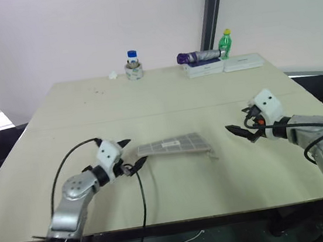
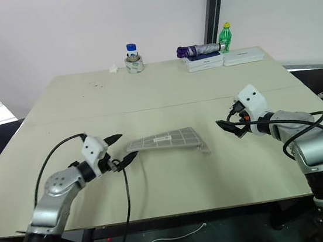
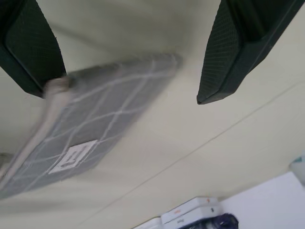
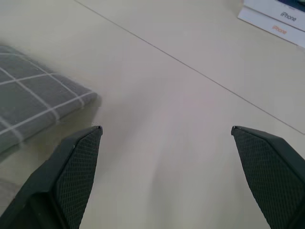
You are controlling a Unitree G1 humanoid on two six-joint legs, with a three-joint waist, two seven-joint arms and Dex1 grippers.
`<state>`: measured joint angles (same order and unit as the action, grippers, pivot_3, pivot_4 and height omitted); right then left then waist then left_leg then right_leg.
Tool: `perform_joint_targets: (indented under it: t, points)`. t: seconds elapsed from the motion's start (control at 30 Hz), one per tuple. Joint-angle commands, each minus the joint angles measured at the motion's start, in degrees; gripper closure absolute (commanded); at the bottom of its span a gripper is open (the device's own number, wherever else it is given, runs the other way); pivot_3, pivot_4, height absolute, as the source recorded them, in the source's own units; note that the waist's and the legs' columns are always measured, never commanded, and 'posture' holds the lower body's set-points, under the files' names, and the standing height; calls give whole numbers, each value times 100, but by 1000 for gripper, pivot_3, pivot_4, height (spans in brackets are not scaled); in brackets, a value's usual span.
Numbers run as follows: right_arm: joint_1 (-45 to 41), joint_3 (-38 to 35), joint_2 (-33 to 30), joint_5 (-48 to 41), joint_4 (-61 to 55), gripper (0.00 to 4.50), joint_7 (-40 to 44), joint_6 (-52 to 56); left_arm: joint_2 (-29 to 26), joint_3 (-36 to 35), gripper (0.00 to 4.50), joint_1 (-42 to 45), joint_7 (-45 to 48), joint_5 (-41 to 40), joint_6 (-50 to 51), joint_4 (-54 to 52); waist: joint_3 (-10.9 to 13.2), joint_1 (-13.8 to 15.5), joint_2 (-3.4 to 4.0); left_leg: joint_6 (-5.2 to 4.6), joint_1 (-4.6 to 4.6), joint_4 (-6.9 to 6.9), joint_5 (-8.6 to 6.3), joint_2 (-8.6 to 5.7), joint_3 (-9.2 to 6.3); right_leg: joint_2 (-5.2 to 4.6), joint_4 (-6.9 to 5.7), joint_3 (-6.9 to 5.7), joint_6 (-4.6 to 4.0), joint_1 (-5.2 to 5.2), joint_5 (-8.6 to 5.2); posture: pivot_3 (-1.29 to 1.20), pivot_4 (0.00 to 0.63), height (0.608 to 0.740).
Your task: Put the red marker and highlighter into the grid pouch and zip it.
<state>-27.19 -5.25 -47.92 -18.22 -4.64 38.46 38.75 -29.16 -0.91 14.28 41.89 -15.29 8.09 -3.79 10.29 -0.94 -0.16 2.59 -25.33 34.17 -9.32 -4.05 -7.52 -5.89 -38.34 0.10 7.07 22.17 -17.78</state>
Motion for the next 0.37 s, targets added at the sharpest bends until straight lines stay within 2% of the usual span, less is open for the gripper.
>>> perform_joint_targets:
  t: [0.03,0.17,0.37]
  points:
    - [17,-223,-156,-4,-212,0,185,-197,-340,-496,29,-475,61,-292,373,-511,0,-11,0,0,0,0,0,0,0,0,0,0,0,0,0,0,150,736]
    - [20,-188,-109,-12,-110,0,307,-293,-488,-795,29,-815,-70,-418,638,-695,1,3,2,-1,2,-3,-1,5,0,0,0,3,-2,2,-1,0,150,736]
    - [108,-100,36,-72,-45,0,595,-559,-421,-1096,29,-1046,-322,-485,693,-850,1,34,1,0,0,0,-1,2,-2,-3,9,3,-2,-4,-1,0,150,736]
